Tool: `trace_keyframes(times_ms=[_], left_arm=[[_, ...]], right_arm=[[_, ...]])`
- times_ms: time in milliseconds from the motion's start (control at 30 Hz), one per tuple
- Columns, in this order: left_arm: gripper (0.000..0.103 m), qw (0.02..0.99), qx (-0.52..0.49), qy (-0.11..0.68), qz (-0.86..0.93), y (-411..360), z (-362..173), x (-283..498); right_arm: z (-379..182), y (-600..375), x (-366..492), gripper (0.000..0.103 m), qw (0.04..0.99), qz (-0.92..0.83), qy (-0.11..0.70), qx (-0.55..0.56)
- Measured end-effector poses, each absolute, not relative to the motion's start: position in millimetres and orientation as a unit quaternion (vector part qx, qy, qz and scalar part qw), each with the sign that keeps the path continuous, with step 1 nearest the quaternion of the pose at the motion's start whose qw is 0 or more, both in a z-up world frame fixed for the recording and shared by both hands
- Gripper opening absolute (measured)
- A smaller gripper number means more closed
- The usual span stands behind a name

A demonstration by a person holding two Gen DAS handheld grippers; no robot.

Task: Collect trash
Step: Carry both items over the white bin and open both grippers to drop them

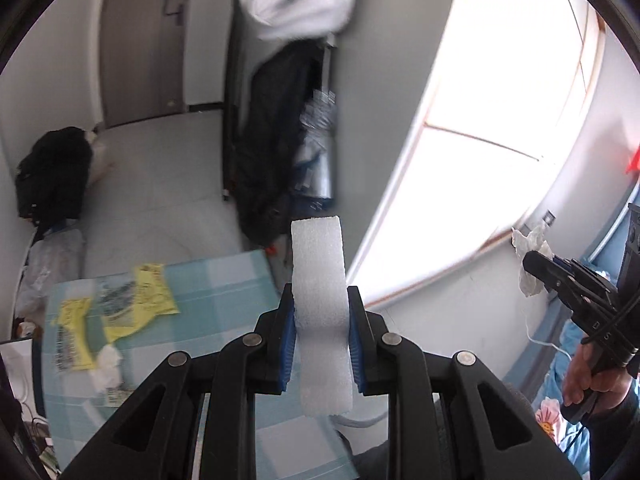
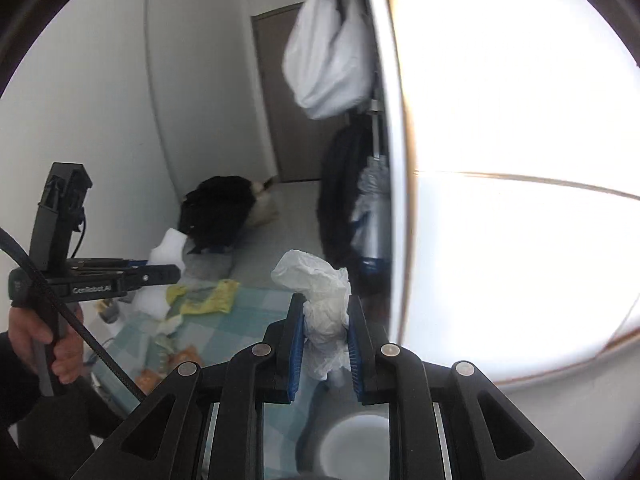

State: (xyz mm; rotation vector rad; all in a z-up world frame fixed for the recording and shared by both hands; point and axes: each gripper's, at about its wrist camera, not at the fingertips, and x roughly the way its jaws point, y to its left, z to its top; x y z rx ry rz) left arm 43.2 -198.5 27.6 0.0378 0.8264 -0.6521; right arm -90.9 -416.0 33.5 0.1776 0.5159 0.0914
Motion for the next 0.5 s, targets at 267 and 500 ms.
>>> trace_keyframes(times_ms=[267, 500], left_arm=[[0.018, 0.804, 0.050, 0.487, -0.337, -280.5, -35.5, 59.6], [0.018, 0.744, 0.066, 0.570, -0.342, -328.5, -107.4, 74.4]], right_arm=[[-52.5, -484.6, -96.3, 0.019, 0.932, -0.030, 0.317, 0.172], [-138.1, -505.2, -80.7, 0.019, 0.891, -0.040, 0.374, 0.256]])
